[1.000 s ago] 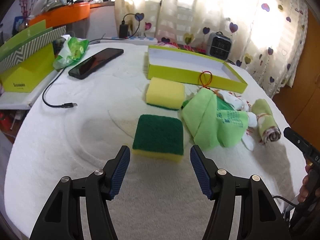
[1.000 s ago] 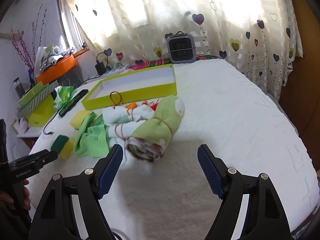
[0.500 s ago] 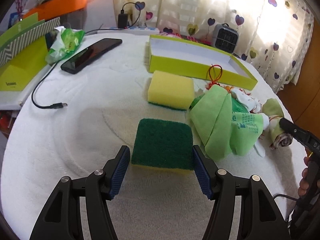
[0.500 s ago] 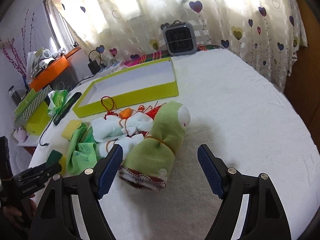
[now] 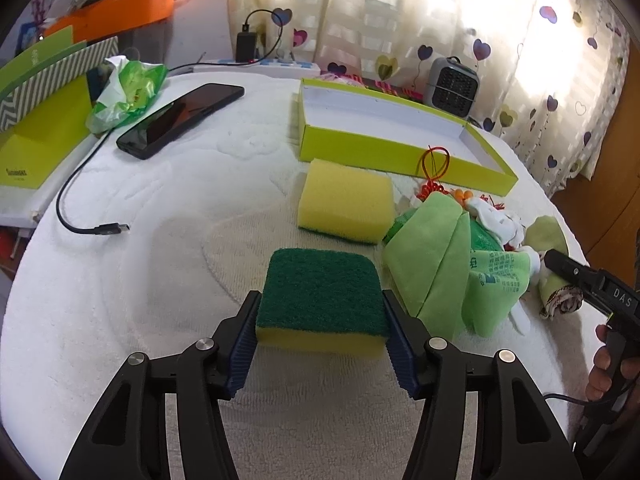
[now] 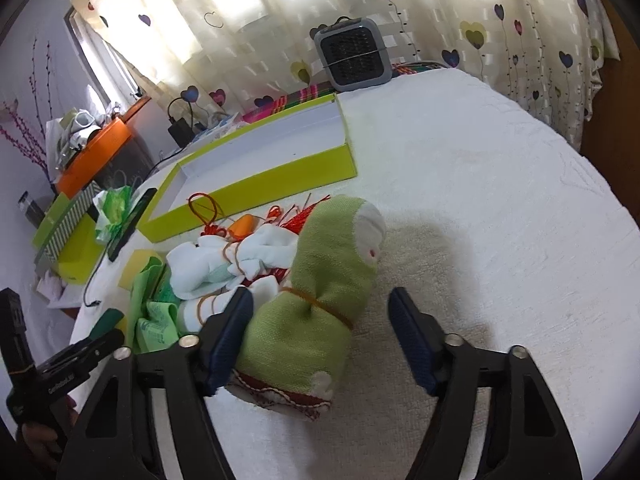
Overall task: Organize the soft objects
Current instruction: 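Grasp the rolled green towel with the right gripper while the left gripper grasps the green-yellow sponge, then carry the rolled towel and sponge into the lime-green box with both grippers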
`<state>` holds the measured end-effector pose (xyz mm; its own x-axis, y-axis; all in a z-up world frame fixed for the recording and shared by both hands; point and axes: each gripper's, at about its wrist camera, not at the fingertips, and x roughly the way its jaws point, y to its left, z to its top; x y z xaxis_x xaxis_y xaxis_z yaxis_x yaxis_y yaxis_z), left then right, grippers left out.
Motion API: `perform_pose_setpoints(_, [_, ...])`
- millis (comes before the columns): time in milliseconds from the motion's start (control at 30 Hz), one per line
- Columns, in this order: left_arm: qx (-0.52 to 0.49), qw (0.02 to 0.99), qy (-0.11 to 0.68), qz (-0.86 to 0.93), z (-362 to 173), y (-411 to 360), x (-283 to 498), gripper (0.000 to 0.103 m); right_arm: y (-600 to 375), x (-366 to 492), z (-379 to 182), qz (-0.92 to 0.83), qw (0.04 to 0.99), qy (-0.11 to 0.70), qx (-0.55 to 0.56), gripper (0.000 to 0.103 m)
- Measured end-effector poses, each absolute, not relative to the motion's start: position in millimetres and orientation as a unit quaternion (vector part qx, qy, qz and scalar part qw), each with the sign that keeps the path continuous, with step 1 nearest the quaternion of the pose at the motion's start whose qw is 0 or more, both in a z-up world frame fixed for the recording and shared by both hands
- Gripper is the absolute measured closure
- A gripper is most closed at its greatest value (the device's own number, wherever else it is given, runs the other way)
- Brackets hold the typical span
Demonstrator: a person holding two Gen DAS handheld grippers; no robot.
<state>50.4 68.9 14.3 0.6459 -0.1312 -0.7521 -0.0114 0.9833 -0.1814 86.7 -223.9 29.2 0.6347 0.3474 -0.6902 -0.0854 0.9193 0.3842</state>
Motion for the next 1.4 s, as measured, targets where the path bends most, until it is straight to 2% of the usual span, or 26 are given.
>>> perform_pose_setpoints(233, [-0.088, 0.906, 0.414, -0.021, 18.0, 74.3, 53.1, 0.047, -222.7, 85.8, 32.0, 0.130, 0.891, 0.405, 0.159, 0.061])
perform_pose_setpoints(333, [-0.086, 0.907, 0.411, -0.019, 21.6, 75.3, 53.4, 0.047, -223.4, 84.6, 33.7, 0.131, 0.892, 0.402, 0.159, 0.064])
perform_pose_setpoints(767, [-0.073, 0.917, 0.390, -0.028, 49.9, 77.6, 70.6, 0.047, -223.7, 89.9, 63.6, 0.132, 0.909, 0.372, 0.133, 0.065])
perform_pose_setpoints(1400, [-0.061, 0.922, 0.378, -0.051, 82.9, 77.8, 177.2, 0.047, -207.3, 173.8, 95.3, 0.158, 0.908, 0.378, 0.085, 0.065])
